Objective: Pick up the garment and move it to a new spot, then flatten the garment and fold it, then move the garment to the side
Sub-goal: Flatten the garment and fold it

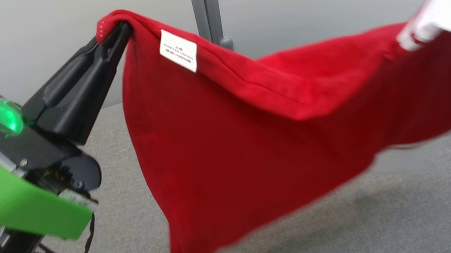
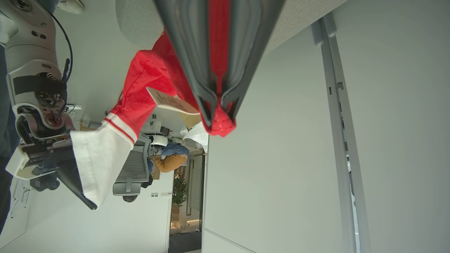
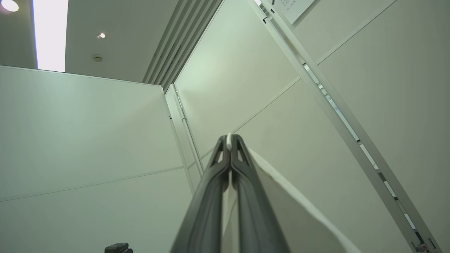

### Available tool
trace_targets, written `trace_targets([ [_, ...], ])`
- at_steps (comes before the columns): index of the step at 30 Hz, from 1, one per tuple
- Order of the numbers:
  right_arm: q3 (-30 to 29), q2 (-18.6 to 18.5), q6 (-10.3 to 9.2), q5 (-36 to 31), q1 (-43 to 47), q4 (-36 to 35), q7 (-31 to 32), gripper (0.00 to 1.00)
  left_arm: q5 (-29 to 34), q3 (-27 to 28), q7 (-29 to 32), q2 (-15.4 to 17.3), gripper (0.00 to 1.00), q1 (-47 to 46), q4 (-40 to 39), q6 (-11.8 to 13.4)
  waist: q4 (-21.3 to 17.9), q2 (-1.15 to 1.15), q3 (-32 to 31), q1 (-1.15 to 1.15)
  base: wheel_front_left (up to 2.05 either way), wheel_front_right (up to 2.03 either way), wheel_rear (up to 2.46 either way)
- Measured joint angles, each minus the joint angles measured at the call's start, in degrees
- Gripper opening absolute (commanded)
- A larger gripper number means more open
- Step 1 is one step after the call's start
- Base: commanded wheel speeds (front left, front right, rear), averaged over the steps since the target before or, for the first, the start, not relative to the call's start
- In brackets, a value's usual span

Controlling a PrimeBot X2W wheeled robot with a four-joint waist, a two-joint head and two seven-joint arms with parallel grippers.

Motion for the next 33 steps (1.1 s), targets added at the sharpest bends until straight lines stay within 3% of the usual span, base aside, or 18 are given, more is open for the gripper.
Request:
trace_targets([
  [5, -3.4, -2.7, -1.04, -0.1, 3.3, -8.0, 2.9, 0.00, -2.2, 2.2, 4.1, 1.9, 0.00, 1.9, -6.3, 2.0, -0.5, 0.00, 0.9, 0.00, 0.00, 0.00, 0.00],
  [10, -5.8, -3.1, -1.20, 1.1, 9.6, -7.9, 6.1, 0.00, -3.0, 4.8, 7.6, 3.8, 0.00, 3.9, -7.1, 2.8, -0.7, 0.00, 3.4, 0.00, 0.00, 0.00, 0.00],
  [14, -5.9, -1.4, -1.21, 2.2, 15.8, 0.6, 8.5, 0.00, -6.4, 5.6, 9.7, 3.1, 0.00, 6.8, 0.9, 2.8, -0.6, 0.00, 6.0, 0.00, 0.00, 0.00, 0.00],
  [18, 1.4, 3.2, -1.21, 4.4, 15.7, 12.8, 11.4, 0.00, -6.7, 3.8, 13.1, 3.3, 0.00, 7.4, 12.3, 2.9, 0.2, 0.00, 8.7, 0.00, 0.00, 0.00, 0.00],
  [21, 6.4, 7.2, -1.21, 1.8, 9.8, 25.7, 11.7, 0.00, -4.9, 0.2, 14.9, 2.8, 0.00, 5.1, 21.8, 2.9, 1.0, 0.00, 10.9, 0.00, 0.00, 0.00, 0.00],
  [24, 5.1, 9.3, -1.24, -6.5, -0.3, 35.3, 7.5, 0.00, 0.9, -3.0, 14.6, 1.1, 0.00, -3.1, 28.5, 2.9, 2.1, 0.00, 12.9, 0.00, 0.00, 0.00, 0.00],
  [26, 0.8, 11.0, -1.23, -10.1, -9.8, 37.7, 3.4, 0.00, 6.5, -4.1, 11.3, -1.9, 0.00, -11.4, 29.3, 2.9, 3.0, 0.00, 14.3, 0.00, 0.00, 0.00, 0.00],
  [29, -3.6, 14.7, -1.21, -10.1, -24.3, 38.3, -0.8, 0.00, 13.0, -5.1, 6.6, -5.5, 0.00, -24.7, 28.2, 2.8, 4.2, 0.00, 16.5, 0.00, 0.00, 0.00, 0.00],
  [33, -2.7, 13.2, -1.20, -13.7, -33.9, 38.7, -2.6, 0.00, 14.0, -4.5, 1.7, -9.5, 0.00, -30.6, 29.0, 2.0, 5.5, 0.00, 19.6, 0.00, 0.00, 0.00, 0.00],
])
